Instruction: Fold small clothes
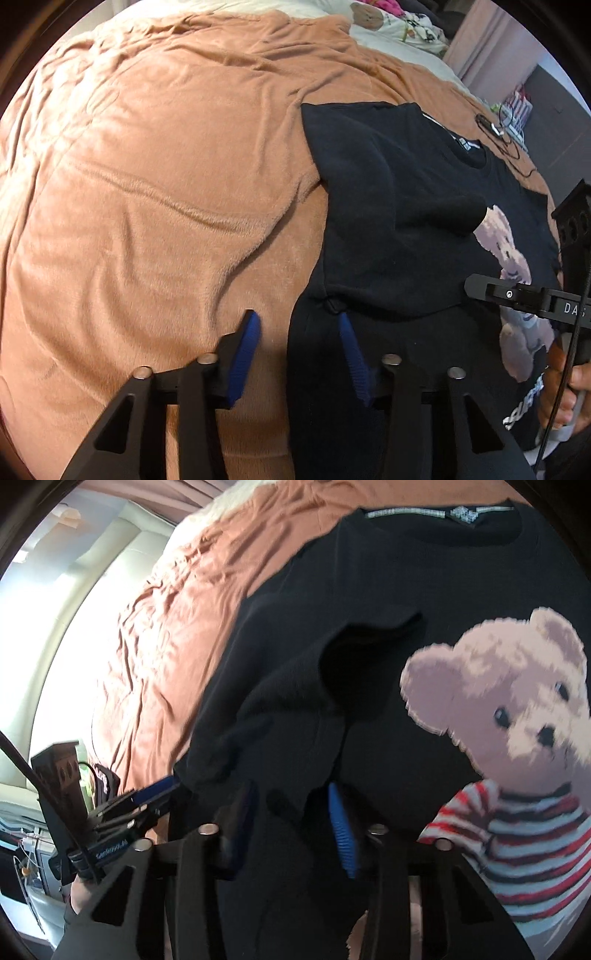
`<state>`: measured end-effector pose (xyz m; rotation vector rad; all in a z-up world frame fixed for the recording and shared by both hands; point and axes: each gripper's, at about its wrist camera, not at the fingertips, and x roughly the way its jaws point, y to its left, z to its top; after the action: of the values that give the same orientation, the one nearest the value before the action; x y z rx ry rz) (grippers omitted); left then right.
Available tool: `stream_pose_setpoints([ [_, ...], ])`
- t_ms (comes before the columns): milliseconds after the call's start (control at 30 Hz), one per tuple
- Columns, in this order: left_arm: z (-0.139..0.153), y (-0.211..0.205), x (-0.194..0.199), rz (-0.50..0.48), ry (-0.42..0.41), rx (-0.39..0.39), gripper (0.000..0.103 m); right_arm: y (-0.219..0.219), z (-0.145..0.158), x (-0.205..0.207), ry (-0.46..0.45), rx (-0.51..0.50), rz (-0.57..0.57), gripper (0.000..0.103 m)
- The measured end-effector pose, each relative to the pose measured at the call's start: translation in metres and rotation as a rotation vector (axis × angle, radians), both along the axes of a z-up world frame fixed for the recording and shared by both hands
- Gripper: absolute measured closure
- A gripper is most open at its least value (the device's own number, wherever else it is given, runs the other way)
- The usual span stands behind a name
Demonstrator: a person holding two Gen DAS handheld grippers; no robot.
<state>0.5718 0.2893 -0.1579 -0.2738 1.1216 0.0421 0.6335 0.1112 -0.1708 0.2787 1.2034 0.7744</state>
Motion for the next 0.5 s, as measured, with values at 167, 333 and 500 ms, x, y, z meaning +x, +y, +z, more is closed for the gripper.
stream_pose_setpoints([
  [167,0.0,0.0,0.002,-0.01,0.004,0.032,0.094,-0.001,0.001,-0.002,-0.009,-0.012,0.005,0.098],
  [333,0.001,0.008,-0.002,0.023,0.001,0.026,0.095,0.004,0.012,-0.026,-0.051,-0.029,0.041,0.1],
  [500,0.004,0.006,-0.005,0.03,0.006,0.044,0.094,0.0,0.005,-0.04,-0.034,-0.06,0.053,0.1],
])
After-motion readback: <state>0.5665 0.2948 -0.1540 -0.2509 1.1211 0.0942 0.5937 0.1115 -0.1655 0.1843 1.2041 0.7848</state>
